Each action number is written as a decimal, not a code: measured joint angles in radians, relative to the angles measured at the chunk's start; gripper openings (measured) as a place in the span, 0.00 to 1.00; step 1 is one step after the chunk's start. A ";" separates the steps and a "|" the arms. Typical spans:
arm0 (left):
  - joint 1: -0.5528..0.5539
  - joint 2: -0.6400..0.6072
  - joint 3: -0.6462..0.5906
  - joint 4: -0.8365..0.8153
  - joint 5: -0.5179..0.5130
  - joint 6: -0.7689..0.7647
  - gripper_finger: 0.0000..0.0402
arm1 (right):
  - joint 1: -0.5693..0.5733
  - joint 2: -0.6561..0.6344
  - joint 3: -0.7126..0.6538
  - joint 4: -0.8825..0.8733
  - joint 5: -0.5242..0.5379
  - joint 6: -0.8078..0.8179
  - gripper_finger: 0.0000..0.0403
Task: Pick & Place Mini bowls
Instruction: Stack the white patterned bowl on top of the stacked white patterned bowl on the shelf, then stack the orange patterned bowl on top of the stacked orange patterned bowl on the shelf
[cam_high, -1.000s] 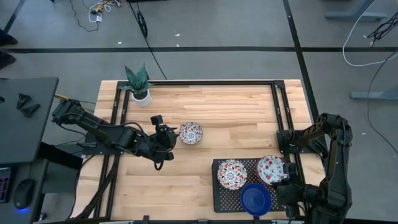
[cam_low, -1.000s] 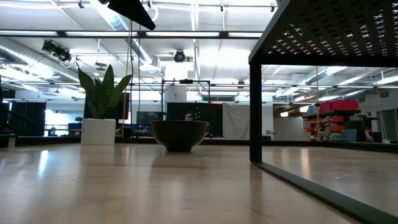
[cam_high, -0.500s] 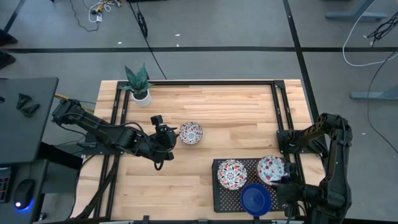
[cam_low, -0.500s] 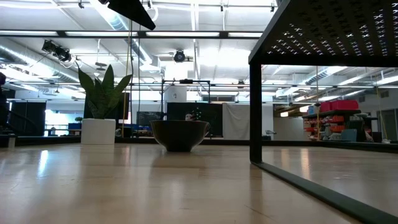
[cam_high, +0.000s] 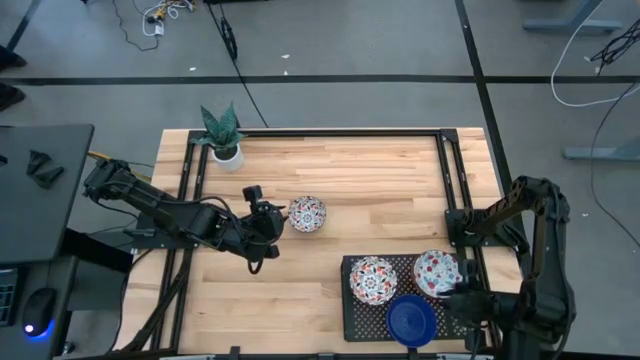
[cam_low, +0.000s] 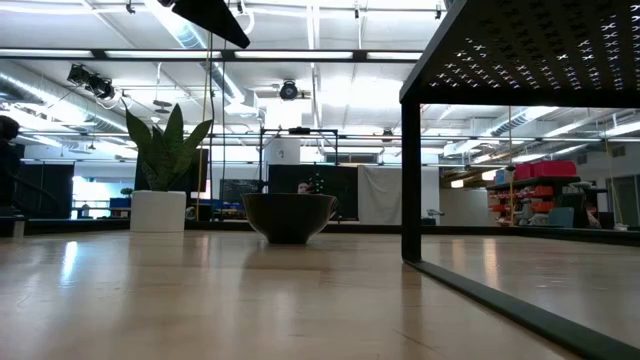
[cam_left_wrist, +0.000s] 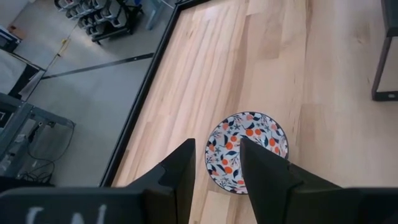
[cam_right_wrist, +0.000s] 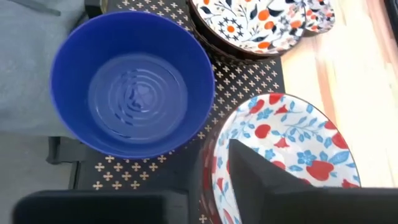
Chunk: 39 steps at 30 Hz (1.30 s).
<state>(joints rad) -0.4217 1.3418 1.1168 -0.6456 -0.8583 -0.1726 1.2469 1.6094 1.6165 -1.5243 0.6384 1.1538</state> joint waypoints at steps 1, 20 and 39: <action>0.000 0.000 0.000 0.000 0.004 0.000 0.33 | 0.000 -0.001 0.000 0.005 0.000 -0.006 0.16; 0.000 0.000 0.000 0.002 0.007 0.000 0.33 | -0.037 -0.002 -0.041 0.029 -0.005 -0.077 0.02; 0.052 0.000 -0.257 0.577 0.349 0.278 0.33 | -0.265 -0.034 -0.097 0.773 0.087 -1.098 0.00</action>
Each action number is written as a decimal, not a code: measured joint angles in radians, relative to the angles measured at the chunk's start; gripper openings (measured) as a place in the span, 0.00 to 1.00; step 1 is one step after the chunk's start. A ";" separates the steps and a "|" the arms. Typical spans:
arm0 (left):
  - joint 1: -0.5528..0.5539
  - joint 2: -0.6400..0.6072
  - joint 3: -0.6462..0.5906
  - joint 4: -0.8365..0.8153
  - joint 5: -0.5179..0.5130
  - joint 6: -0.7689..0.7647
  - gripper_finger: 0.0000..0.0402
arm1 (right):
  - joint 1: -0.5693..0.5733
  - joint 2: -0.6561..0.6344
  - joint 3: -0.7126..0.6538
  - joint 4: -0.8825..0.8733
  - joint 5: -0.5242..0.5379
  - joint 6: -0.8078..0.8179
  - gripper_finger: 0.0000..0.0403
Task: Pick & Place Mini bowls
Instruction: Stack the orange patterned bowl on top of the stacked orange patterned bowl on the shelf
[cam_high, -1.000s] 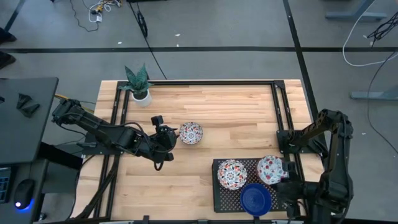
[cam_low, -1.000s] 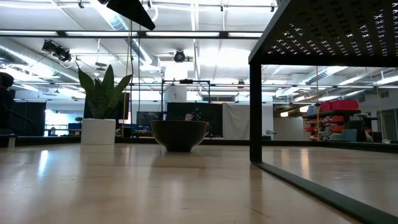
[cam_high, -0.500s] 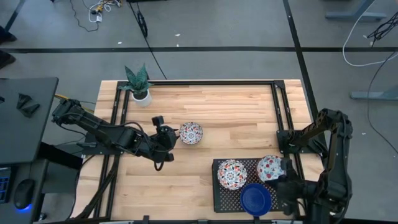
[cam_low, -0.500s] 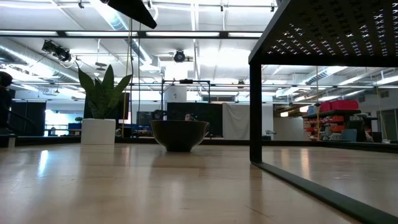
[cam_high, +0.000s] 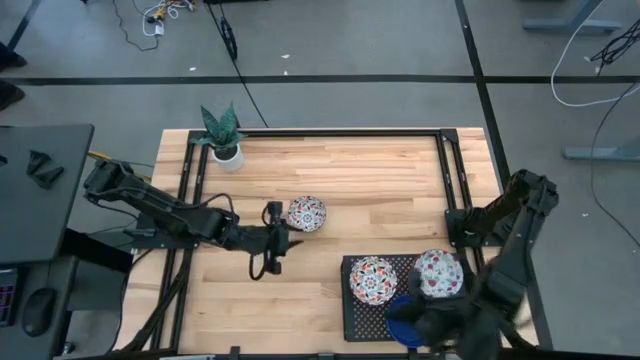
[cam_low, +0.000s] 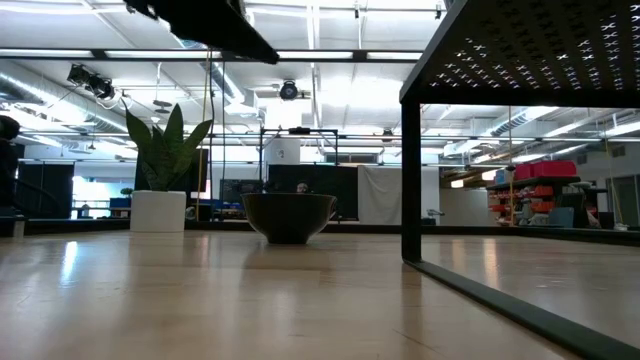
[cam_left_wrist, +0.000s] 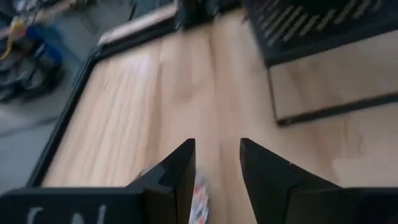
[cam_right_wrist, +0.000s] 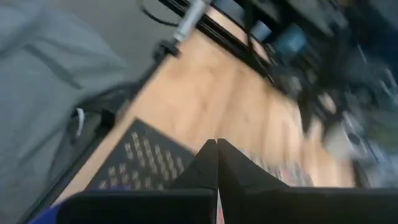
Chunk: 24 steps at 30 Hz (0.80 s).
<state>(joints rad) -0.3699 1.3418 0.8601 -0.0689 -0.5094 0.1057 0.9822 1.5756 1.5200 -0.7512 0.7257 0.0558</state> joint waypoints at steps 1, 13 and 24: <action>0.012 0.000 -0.039 0.088 0.029 0.014 0.33 | -0.034 -0.011 -0.029 0.078 -0.059 -0.090 0.00; 0.055 0.000 -0.422 0.974 0.151 0.089 0.33 | -0.597 -0.170 -0.513 1.424 -0.366 -0.578 0.00; 0.119 0.001 -0.399 0.483 -0.013 -0.162 0.33 | -0.964 -0.168 -0.525 1.159 -0.533 -0.179 0.00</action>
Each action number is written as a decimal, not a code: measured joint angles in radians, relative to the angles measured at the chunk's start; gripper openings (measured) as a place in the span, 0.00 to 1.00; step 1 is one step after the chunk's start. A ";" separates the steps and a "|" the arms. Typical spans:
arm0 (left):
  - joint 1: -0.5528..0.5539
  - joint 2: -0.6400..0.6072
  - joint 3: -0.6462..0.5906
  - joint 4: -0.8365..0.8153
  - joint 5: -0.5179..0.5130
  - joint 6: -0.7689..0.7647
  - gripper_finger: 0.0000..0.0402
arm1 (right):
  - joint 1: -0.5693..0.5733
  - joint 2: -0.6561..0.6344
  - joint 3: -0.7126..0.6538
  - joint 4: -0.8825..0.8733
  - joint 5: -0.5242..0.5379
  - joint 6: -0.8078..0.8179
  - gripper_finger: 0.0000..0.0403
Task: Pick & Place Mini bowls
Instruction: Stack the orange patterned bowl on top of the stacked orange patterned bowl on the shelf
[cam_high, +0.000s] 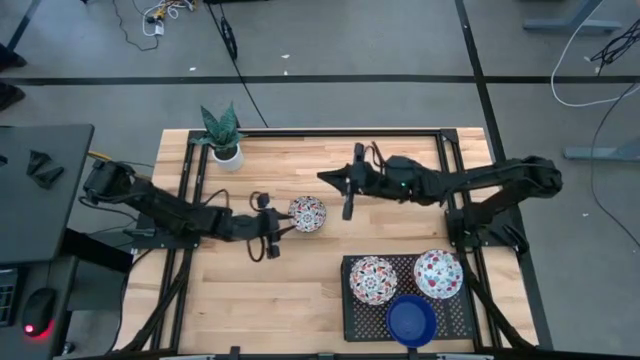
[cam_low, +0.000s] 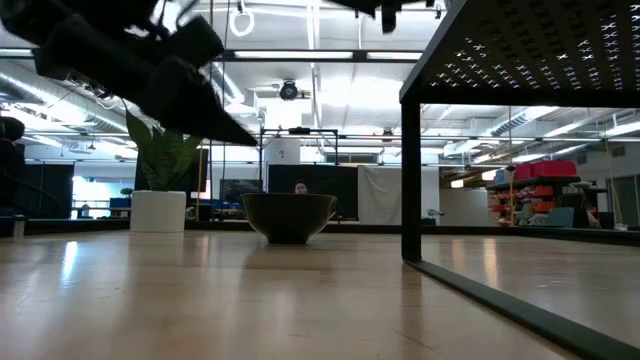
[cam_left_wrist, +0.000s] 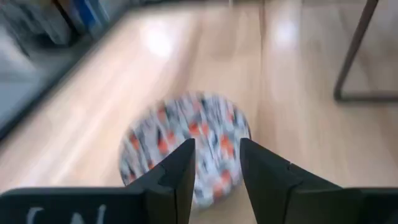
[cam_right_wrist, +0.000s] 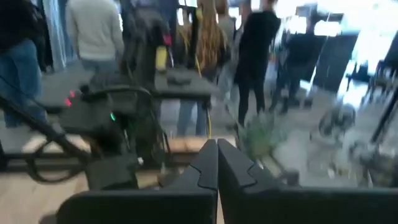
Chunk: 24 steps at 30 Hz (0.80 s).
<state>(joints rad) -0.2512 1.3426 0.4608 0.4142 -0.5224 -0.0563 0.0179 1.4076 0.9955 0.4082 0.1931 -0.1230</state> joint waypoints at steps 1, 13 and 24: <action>0.013 0.000 0.019 -0.072 0.033 -0.016 0.33 | -0.011 0.004 0.000 -0.025 -0.005 0.013 0.00; 0.132 0.070 0.157 -0.347 0.350 0.153 0.57 | -0.021 0.075 0.000 -0.092 -0.102 0.019 0.02; 0.144 0.246 0.254 -0.365 0.324 0.289 0.43 | 0.038 0.069 0.001 -0.250 -0.107 0.041 0.03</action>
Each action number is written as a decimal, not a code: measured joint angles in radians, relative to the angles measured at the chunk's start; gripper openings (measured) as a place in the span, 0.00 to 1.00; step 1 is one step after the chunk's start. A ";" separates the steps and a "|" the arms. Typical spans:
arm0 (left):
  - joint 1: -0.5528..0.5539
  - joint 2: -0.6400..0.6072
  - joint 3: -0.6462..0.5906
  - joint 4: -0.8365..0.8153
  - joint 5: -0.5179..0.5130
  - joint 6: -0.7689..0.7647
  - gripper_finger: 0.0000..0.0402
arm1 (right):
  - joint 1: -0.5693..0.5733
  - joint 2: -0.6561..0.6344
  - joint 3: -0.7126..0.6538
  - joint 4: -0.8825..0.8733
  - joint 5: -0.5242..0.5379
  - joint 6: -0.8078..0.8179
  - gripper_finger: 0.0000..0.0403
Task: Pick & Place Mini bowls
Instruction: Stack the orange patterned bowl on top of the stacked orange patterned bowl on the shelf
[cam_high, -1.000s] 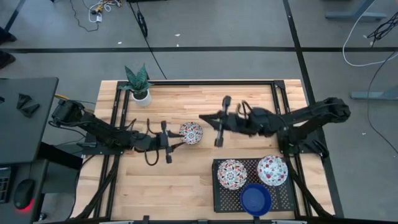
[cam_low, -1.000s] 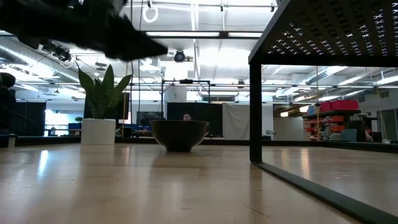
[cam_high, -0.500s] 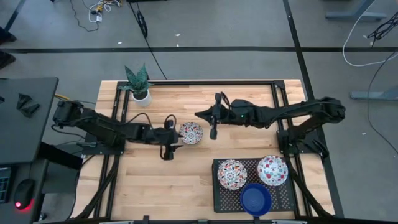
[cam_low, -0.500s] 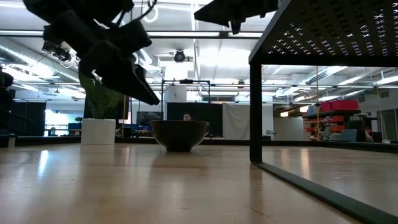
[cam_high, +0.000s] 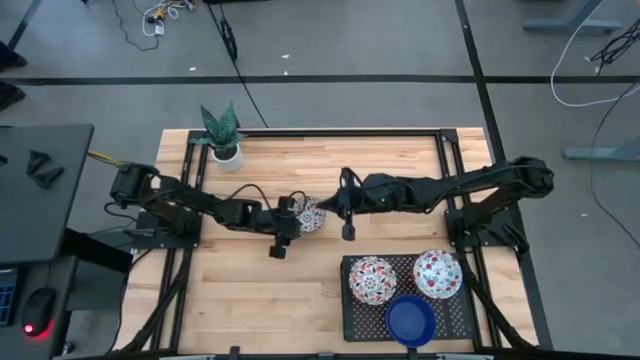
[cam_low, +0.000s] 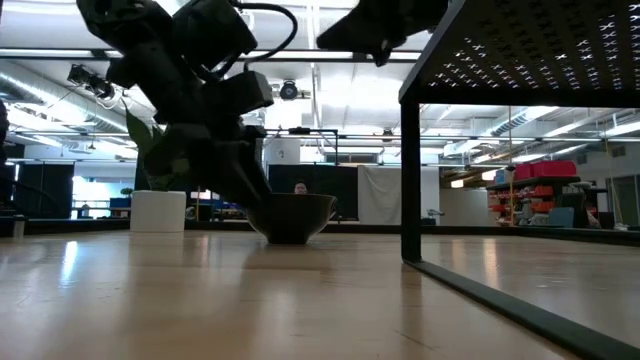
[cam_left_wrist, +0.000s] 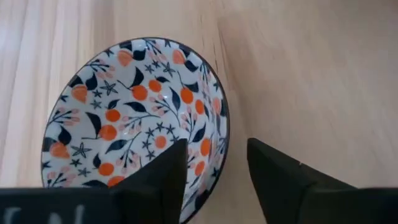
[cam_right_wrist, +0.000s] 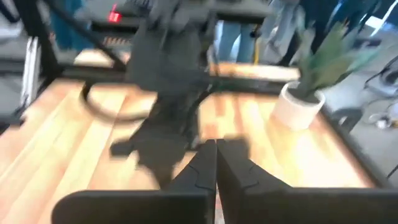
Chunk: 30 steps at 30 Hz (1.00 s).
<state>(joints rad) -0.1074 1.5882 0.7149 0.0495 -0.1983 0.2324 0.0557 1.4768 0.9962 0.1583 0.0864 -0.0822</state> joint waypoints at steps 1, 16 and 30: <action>0.000 0.006 0.007 -0.004 0.003 0.002 0.41 | 0.009 -0.003 0.000 -0.022 0.000 0.007 0.03; 0.000 0.020 0.065 0.001 0.040 0.043 0.03 | 0.176 -0.155 0.000 -0.402 0.122 0.130 0.01; 0.000 0.020 0.100 -0.004 0.073 0.076 0.02 | 0.202 -0.202 0.000 -0.418 0.161 0.130 0.03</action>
<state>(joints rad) -0.1078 1.6081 0.8154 0.0459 -0.1249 0.3087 0.2573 1.2748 0.9962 -0.2596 0.2470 0.0479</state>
